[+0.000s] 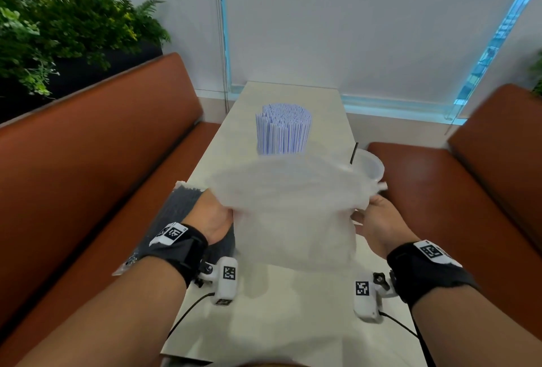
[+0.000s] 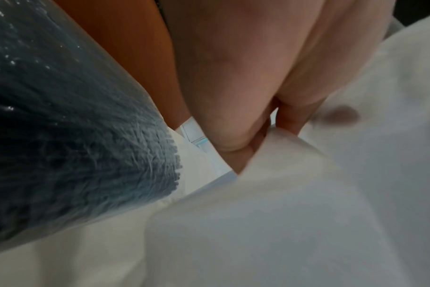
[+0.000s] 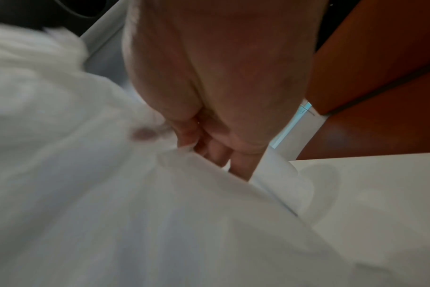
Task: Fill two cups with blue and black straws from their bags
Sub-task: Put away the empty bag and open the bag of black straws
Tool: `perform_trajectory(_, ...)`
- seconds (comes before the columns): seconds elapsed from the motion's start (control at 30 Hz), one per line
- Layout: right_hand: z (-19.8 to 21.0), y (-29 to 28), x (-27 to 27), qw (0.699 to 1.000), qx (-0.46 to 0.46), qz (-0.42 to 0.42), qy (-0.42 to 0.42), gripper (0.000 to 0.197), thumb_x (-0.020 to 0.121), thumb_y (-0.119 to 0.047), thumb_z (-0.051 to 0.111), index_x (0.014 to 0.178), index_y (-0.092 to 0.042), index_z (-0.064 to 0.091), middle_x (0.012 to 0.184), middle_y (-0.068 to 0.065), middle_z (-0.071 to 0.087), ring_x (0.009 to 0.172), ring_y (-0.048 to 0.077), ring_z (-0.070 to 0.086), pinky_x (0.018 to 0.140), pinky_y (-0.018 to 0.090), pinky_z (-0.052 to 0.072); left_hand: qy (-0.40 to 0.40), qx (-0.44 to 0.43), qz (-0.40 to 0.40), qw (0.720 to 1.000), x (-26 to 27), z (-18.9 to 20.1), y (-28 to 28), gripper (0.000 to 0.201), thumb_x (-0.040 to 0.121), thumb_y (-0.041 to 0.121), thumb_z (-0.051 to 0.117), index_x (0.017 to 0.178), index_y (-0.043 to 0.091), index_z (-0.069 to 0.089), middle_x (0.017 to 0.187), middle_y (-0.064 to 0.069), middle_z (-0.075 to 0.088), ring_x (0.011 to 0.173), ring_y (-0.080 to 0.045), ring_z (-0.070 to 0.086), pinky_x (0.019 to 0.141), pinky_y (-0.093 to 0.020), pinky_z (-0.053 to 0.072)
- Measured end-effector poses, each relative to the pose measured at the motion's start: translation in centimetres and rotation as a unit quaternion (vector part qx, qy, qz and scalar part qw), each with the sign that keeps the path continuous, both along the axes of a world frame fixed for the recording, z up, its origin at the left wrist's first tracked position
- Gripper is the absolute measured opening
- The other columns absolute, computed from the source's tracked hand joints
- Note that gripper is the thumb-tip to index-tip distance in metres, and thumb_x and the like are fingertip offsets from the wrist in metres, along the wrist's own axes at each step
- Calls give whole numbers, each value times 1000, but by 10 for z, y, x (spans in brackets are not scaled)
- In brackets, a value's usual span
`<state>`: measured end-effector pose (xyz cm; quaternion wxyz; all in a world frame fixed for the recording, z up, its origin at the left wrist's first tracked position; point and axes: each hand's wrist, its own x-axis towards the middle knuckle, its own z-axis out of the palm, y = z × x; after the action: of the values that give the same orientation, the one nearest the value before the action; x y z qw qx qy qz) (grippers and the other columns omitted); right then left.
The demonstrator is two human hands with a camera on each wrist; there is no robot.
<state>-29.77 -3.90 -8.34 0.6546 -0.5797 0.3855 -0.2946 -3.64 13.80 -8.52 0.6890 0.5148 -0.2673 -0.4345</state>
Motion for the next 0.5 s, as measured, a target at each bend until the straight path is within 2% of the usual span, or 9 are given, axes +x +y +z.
perform_trajectory(0.07, 3, -3, 0, 997, 55, -22, -39, 25, 96, -5, 51, 88, -16, 72, 97, 12, 72, 77, 27, 70, 68, 38, 54, 13, 34, 13, 999, 7, 3, 1, 40, 89, -14, 37, 71, 7, 65, 76, -15, 67, 58, -24, 66, 53, -26, 55)
perform_trajectory(0.1, 3, -6, 1, 992, 101, -40, -67, 21, 96, -14, 53, 88, -20, 72, 98, 12, 73, 78, 28, 71, 69, 38, 54, 28, 46, 19, 998, 10, 3, 0, 40, 83, -16, 36, 63, 9, 61, 70, -14, 64, 51, -24, 63, 48, -24, 53)
perform_trajectory(0.13, 5, -5, 2, 985, 144, -44, -86, 17, 97, -27, 55, 96, -22, 71, 101, 10, 75, 82, 29, 73, 71, 39, 55, 30, 57, 27, 998, 10, 5, -1, 38, 79, -15, 36, 62, 10, 58, 67, -14, 63, 49, -26, 62, 47, -24, 52)
perform_trajectory(0.2, 4, -3, 4, 978, 197, -8, -65, 40, 95, -58, 54, 118, -26, 63, 111, 5, 76, 96, 28, 74, 75, 42, 58, 43, 73, 35, 996, 8, 10, -6, 30, 79, -9, 40, 66, 11, 57, 68, -14, 63, 50, -27, 62, 48, -27, 53)
perform_trajectory(0.23, 1, -2, 7, 980, 192, 33, -29, 49, 92, -63, 57, 127, -28, 58, 117, 4, 74, 104, 28, 72, 81, 45, 58, 42, 72, 36, 996, 8, 10, -7, 28, 82, -6, 43, 70, 12, 60, 73, -14, 64, 54, -27, 64, 52, -28, 55)
perform_trajectory(0.33, -4, 2, 9, 987, 131, 77, 49, 60, 84, -24, 79, 138, -19, 53, 123, 11, 71, 101, 31, 72, 82, 47, 59, -1, 79, 63, 995, 13, 6, -11, 16, 94, 20, 56, 102, 23, 70, 104, -8, 68, 92, -31, 68, 85, -37, 55)
perform_trajectory(0.37, -5, 1, 8, 992, 100, 56, 58, 56, 81, -14, 80, 132, -16, 58, 120, 14, 72, 99, 33, 73, 83, 49, 60, 26, 87, 58, 994, 15, 2, -11, 27, 92, 36, 61, 115, 26, 69, 115, -6, 69, 107, -32, 68, 94, -41, 53)
perform_trajectory(0.43, -2, -2, 8, 997, 40, 10, 67, 38, 82, -10, 78, 118, -13, 68, 111, 14, 75, 96, 33, 74, 83, 47, 60, 129, 89, 8, 988, 12, -4, -10, 55, 91, 65, 53, 129, 26, 65, 127, -7, 68, 116, -30, 67, 91, -46, 55)
perform_trajectory(0.5, -1, -4, 7, 998, 14, -31, 55, 30, 87, -15, 76, 116, -10, 70, 104, 10, 77, 92, 29, 75, 81, 44, 60, 141, 99, -86, 981, 6, -10, -6, 62, 94, 68, 47, 132, 22, 64, 129, -10, 68, 118, -30, 66, 91, -46, 55)
